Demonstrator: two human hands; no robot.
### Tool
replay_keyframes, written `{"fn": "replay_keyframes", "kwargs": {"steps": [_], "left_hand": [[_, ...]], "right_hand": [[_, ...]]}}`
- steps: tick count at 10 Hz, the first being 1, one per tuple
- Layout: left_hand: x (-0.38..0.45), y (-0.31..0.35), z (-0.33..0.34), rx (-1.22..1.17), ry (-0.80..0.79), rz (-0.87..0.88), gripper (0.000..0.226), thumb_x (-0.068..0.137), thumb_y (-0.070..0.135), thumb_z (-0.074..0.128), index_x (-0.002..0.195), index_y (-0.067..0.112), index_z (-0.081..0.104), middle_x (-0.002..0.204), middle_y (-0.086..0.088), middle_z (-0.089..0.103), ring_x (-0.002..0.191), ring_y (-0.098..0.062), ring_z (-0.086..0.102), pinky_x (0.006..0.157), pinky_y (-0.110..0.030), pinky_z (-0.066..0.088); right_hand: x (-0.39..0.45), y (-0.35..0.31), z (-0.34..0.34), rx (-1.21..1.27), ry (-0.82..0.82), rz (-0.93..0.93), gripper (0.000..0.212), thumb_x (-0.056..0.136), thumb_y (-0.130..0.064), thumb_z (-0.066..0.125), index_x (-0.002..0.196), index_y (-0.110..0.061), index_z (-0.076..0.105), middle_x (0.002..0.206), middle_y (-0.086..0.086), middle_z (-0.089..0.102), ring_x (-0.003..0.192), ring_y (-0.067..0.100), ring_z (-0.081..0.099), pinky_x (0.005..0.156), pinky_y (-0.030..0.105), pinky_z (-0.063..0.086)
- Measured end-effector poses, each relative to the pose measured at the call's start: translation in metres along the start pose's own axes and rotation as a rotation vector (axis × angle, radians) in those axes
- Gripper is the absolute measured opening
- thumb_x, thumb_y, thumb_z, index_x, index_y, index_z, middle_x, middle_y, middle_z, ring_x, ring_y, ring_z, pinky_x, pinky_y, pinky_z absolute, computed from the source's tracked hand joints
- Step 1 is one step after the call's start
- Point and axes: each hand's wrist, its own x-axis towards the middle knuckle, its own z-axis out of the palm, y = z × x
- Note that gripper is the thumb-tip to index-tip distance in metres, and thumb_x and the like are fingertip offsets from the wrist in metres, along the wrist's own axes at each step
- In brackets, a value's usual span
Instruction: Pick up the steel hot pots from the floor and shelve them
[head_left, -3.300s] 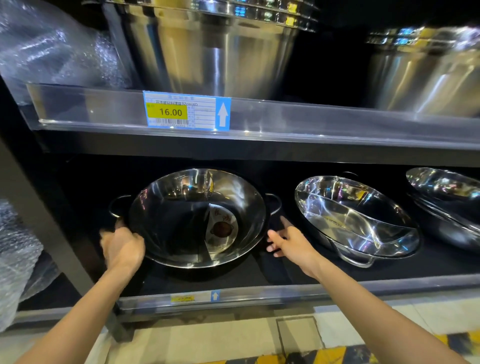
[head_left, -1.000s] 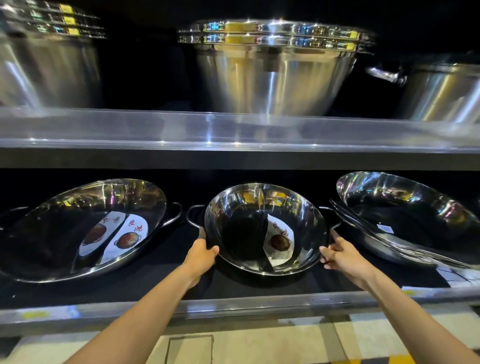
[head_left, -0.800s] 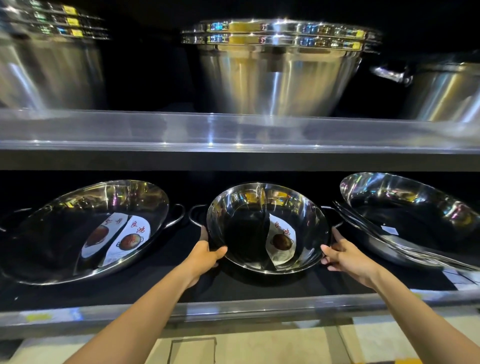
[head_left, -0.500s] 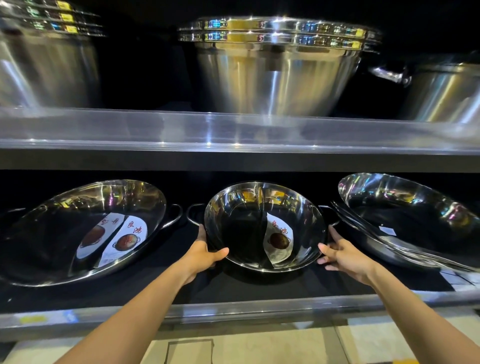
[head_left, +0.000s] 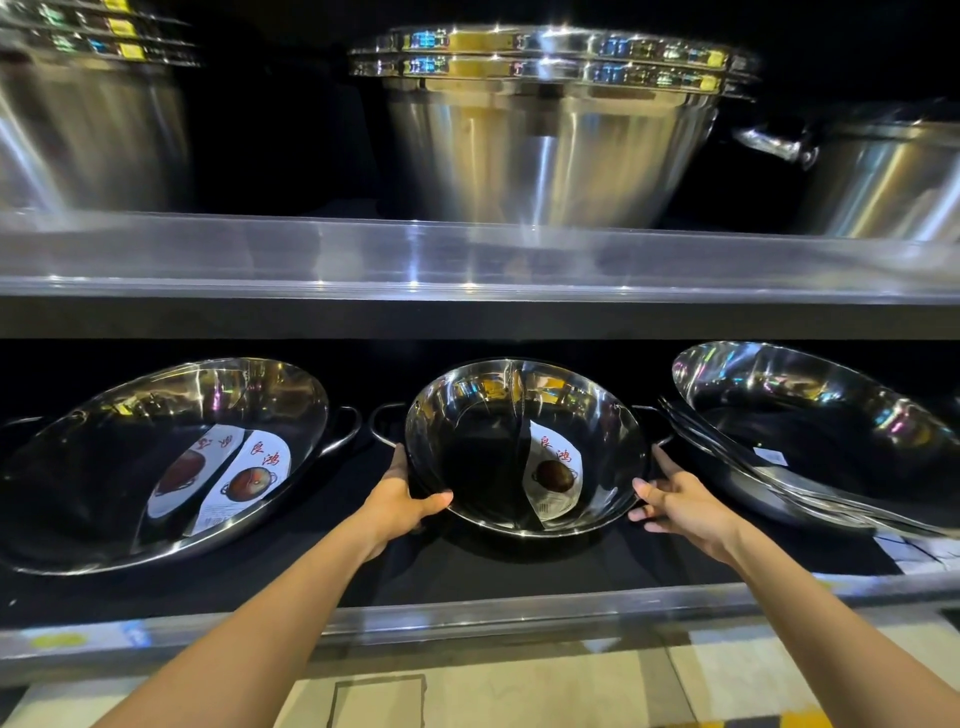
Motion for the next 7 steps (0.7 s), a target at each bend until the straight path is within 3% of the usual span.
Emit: {"fn": "replay_keyframes", "kwargs": {"steps": [1, 3, 4, 5, 6, 7], "left_hand": [[0.001, 0.001, 0.0, -0.013, 0.009, -0.017, 0.097, 0.082, 0.013, 0.066, 0.145, 0.026, -0.007, 0.152, -0.008, 0.028, 0.127, -0.028, 0.044, 0.087, -0.037, 0.05], [0.002, -0.001, 0.0, -0.005, -0.006, -0.017, 0.098, 0.083, 0.014, 0.065, 0.144, 0.028, -0.01, 0.151, -0.008, 0.03, 0.12, -0.031, 0.052, 0.083, -0.035, 0.051], [0.003, -0.004, 0.0, -0.026, 0.009, 0.001, 0.096, 0.083, 0.013, 0.064, 0.145, 0.029, -0.008, 0.143, -0.008, 0.041, 0.109, -0.028, 0.059, 0.077, -0.033, 0.052], [0.001, -0.004, -0.001, -0.027, 0.028, 0.024, 0.078, 0.087, 0.01, 0.057, 0.145, 0.027, 0.008, 0.124, -0.007, 0.057, 0.086, -0.018, 0.064, 0.066, -0.024, 0.052], [-0.003, -0.003, -0.01, 0.204, 0.093, 0.086, 0.045, 0.09, 0.012, 0.051, 0.134, 0.013, 0.039, 0.099, -0.003, 0.064, 0.069, -0.007, 0.06, 0.053, -0.011, 0.045], [-0.008, 0.002, -0.028, 0.442, 0.185, 0.18, 0.029, 0.09, 0.011, 0.048, 0.117, 0.009, 0.056, 0.101, -0.011, 0.064, 0.083, -0.023, 0.061, 0.074, -0.029, 0.052]], "right_hand": [[0.002, -0.002, 0.002, 0.002, 0.011, 0.008, 0.07, 0.095, -0.013, 0.047, 0.146, -0.026, 0.002, 0.092, 0.006, 0.061, 0.075, 0.016, 0.061, 0.067, 0.028, 0.051], [0.003, -0.002, 0.003, 0.001, 0.028, 0.025, 0.069, 0.095, -0.013, 0.047, 0.146, -0.027, 0.003, 0.092, 0.005, 0.062, 0.074, 0.016, 0.06, 0.068, 0.029, 0.051], [0.004, 0.001, 0.003, 0.008, 0.053, 0.023, 0.068, 0.094, -0.012, 0.048, 0.146, -0.026, 0.005, 0.09, 0.005, 0.063, 0.071, 0.017, 0.059, 0.068, 0.03, 0.051], [0.002, 0.002, 0.006, 0.004, 0.13, -0.002, 0.06, 0.094, -0.012, 0.048, 0.145, -0.019, 0.017, 0.087, 0.008, 0.065, 0.066, 0.018, 0.06, 0.065, 0.03, 0.05], [0.001, 0.0, 0.012, -0.113, 0.272, -0.038, 0.045, 0.094, -0.012, 0.048, 0.137, -0.008, 0.035, 0.087, 0.011, 0.066, 0.064, 0.019, 0.061, 0.062, 0.029, 0.049], [-0.009, -0.014, 0.02, -0.3, 0.381, -0.068, 0.029, 0.092, -0.009, 0.045, 0.119, -0.003, 0.057, 0.095, 0.018, 0.067, 0.076, 0.029, 0.064, 0.066, 0.033, 0.052]]}}
